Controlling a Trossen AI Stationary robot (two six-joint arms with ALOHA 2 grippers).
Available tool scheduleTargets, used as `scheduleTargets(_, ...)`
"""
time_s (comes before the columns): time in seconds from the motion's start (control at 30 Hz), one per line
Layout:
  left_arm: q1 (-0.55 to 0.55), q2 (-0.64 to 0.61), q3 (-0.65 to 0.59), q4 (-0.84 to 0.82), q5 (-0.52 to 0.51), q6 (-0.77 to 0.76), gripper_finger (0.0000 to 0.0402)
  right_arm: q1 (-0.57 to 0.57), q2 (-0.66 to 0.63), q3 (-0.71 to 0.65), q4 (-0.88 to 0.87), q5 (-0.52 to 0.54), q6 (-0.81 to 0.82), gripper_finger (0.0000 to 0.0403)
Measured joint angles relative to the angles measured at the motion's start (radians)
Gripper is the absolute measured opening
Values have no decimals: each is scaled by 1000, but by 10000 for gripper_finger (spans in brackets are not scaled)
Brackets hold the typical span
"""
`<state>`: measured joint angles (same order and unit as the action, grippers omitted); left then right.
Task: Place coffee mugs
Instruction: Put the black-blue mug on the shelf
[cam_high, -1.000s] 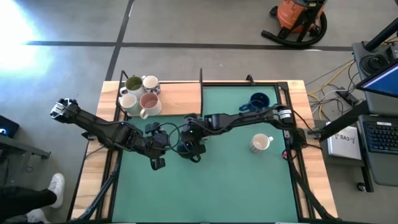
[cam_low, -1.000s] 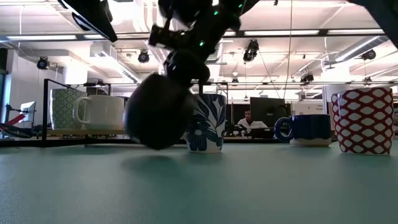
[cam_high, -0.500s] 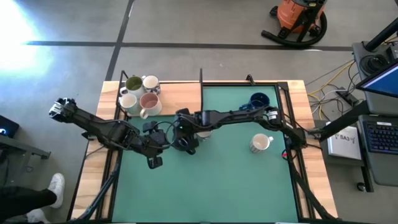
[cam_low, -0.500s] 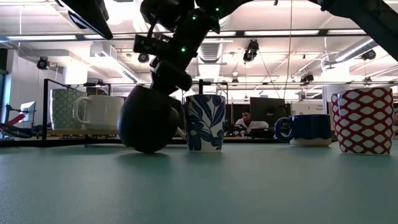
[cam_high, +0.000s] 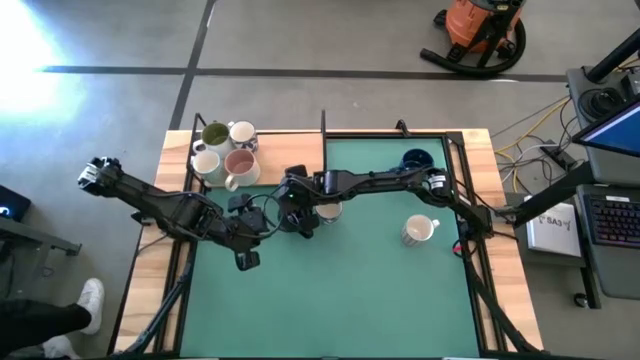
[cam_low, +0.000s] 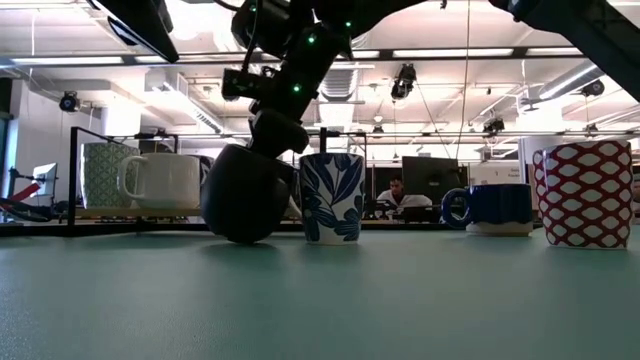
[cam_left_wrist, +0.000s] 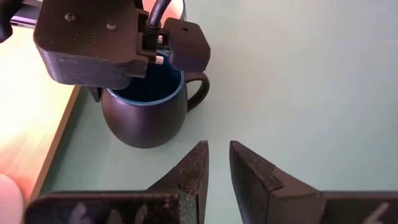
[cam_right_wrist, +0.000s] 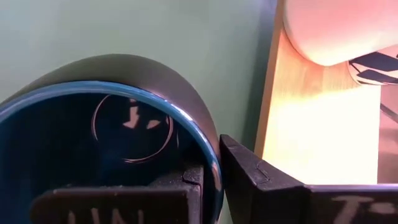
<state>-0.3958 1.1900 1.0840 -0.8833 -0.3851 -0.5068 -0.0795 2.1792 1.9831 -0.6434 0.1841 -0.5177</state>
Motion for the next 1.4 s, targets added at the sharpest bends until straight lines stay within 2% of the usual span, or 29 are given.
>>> scheduleTargets(0.3,0,0,0,0,0,-3,47,-3,0,0,25,3,0,76)
scheduleTargets(0.57,0,0,0,0,0,-8,47,-3,-10,77,-20,-25,52,118)
scheduleTargets(0.77,0,0,0,-3,0,-8,47,-2,-65,118,-160,-176,109,129)
scheduleTargets(1.0,2,2,0,-3,-7,26,47,13,-203,102,-340,-192,218,127)
scheduleTargets(1.17,15,6,-14,22,-18,50,47,28,-336,9,-368,-192,299,121)
scheduleTargets(1.4,36,42,-18,58,-17,122,47,47,-577,-314,-308,-180,480,120)
